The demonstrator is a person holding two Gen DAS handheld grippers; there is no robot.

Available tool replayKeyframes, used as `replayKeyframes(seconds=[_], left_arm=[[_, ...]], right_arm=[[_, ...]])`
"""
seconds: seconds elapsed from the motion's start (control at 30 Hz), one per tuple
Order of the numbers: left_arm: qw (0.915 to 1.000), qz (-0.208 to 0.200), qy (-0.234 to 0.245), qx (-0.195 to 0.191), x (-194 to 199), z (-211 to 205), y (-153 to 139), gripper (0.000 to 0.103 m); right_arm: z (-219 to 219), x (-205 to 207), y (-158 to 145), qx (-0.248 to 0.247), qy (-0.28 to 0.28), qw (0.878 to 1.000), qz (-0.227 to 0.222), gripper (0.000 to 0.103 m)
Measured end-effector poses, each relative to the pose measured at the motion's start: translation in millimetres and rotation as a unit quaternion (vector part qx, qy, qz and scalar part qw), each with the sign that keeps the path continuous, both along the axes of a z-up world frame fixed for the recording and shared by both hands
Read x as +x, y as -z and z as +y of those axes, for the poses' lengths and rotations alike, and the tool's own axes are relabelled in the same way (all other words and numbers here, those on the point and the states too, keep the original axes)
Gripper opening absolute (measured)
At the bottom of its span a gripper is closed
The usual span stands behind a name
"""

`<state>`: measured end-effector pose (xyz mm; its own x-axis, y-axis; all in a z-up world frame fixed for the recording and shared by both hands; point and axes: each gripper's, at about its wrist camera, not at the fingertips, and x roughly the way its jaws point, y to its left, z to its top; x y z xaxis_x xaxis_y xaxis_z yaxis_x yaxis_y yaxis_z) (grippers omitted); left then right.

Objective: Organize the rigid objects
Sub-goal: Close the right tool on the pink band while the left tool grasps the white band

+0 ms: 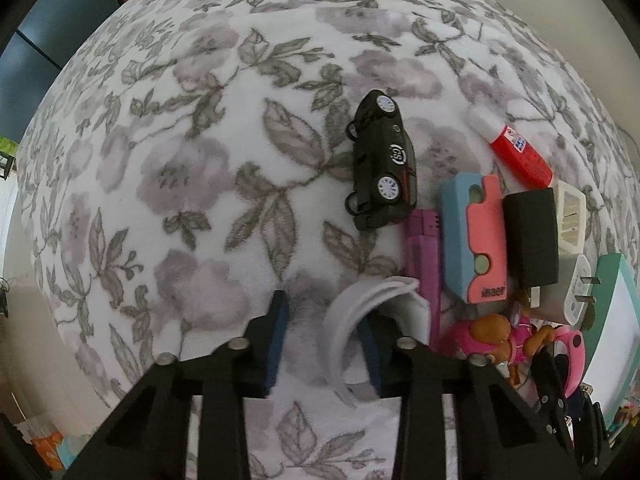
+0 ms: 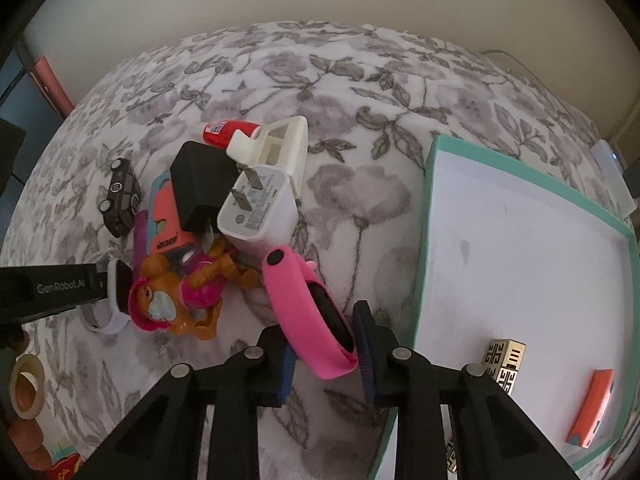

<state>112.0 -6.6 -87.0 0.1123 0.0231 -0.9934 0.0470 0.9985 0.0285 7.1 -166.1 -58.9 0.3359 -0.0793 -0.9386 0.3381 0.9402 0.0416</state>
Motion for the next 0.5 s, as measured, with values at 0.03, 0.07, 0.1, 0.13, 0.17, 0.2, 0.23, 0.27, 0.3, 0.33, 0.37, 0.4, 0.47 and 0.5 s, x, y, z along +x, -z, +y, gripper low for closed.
replayKeyframes(seconds=[0.03, 0.07, 0.1, 0.13, 0.17, 0.2, 0.23, 0.27, 0.3, 0.33, 0.37, 0.4, 0.47, 0.5], left_arm=[[1.0000, -0.002, 0.004, 0.002, -2, -3, -1, 0.021], [0.9999, -0.003, 0.008, 0.005, -2, -4, -3, 0.017], [0.9999, -0.004, 0.011, 0.008, -3, -6, -4, 0.015], [0.9999, -0.004, 0.011, 0.008, -4, -10, -6, 0.014], [1.0000, -0.002, 0.008, 0.005, -5, -11, -7, 0.012], [1.0000, -0.001, 0.005, 0.003, -5, -12, -8, 0.012], [1.0000, -0.001, 0.003, 0.000, -6, -11, -9, 0.012], [1.0000, -0.001, 0.000, -0.002, -6, -9, -8, 0.011], [1.0000, -0.002, -0.002, -0.003, -7, -8, -9, 0.010], [1.0000, -0.003, -0.002, -0.003, -7, -7, -10, 0.010], [1.0000, -0.004, -0.004, -0.004, -7, -7, -12, 0.010], [0.9999, -0.006, -0.006, -0.006, -8, -7, -14, 0.010], [0.9999, -0.011, -0.007, -0.009, -7, -6, -18, 0.010], [0.9998, -0.015, -0.007, -0.011, -7, -4, -22, 0.009]], right_arm=[[-1, -1, 0, 0.003, 0.001, 1.000, -0.001, 0.027], [-2, -1, -1, 0.007, 0.004, 1.000, -0.002, 0.025], [-3, -2, -1, 0.012, 0.005, 1.000, -0.004, 0.022], [-4, -2, -2, 0.016, 0.007, 1.000, -0.005, 0.021], [-4, -3, -3, 0.021, 0.010, 1.000, -0.008, 0.020], [-5, -4, -5, 0.023, 0.011, 1.000, -0.011, 0.019], [-6, -4, -6, 0.025, 0.013, 1.000, -0.014, 0.019], [-6, -5, -8, 0.028, 0.015, 0.999, -0.017, 0.019], [-7, -6, -9, 0.030, 0.016, 0.999, -0.020, 0.019], [-8, -6, -11, 0.033, 0.017, 0.999, -0.023, 0.019], [-8, -7, -12, 0.035, 0.019, 0.999, -0.026, 0.019], [-9, -8, -13, 0.037, 0.020, 0.999, -0.029, 0.019], [-9, -9, -16, 0.040, 0.021, 0.998, -0.034, 0.019], [-10, -10, -17, 0.041, 0.021, 0.998, -0.037, 0.019]])
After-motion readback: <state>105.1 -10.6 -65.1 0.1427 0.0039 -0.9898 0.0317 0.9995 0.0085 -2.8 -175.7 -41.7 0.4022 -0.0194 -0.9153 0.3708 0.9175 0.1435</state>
